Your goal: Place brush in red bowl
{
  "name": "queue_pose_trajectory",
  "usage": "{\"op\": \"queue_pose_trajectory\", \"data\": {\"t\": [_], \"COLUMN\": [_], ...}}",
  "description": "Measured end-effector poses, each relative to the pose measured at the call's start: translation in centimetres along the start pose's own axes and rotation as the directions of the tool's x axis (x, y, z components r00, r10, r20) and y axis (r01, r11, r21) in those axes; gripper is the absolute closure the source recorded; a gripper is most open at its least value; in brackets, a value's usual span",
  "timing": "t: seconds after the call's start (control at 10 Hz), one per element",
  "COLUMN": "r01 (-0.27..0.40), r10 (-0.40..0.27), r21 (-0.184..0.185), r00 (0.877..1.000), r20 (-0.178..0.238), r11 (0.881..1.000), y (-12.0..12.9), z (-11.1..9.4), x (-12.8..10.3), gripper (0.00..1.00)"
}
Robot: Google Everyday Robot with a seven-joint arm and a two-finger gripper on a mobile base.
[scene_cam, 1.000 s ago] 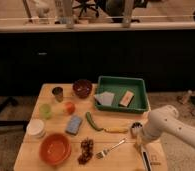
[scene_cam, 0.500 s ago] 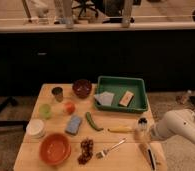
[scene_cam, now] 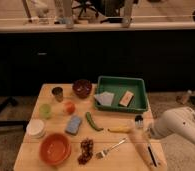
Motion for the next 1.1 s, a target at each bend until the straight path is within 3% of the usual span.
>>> {"op": "queue_pose_trajectory", "data": {"t": [0.1,0.3,0.6,0.7,1.1], "r01": [0.097,0.278,0.398,0.443,0.629], "r10": [-0.097,-0.277,-0.396,-0.441,-0.629], "r21": [-0.002,-0.018,-0.034,-0.038,-0.046], "r00": [0.995,0.960,0.917,0.897,0.777], "r20": [0.013,0.032,0.045,0.041,0.002], "r11": [0.995,0.960,0.917,0.896,0.776], "y": [0.6,1.9,2.8,3.3,7.5], "z": [-0.8,-2.1,-3.2,-3.5,-4.3], "x": [-0.7,-1.7,-2.6,-2.9,-5.0], "gripper": [1.00,1.00,1.00,1.00,1.00]}}
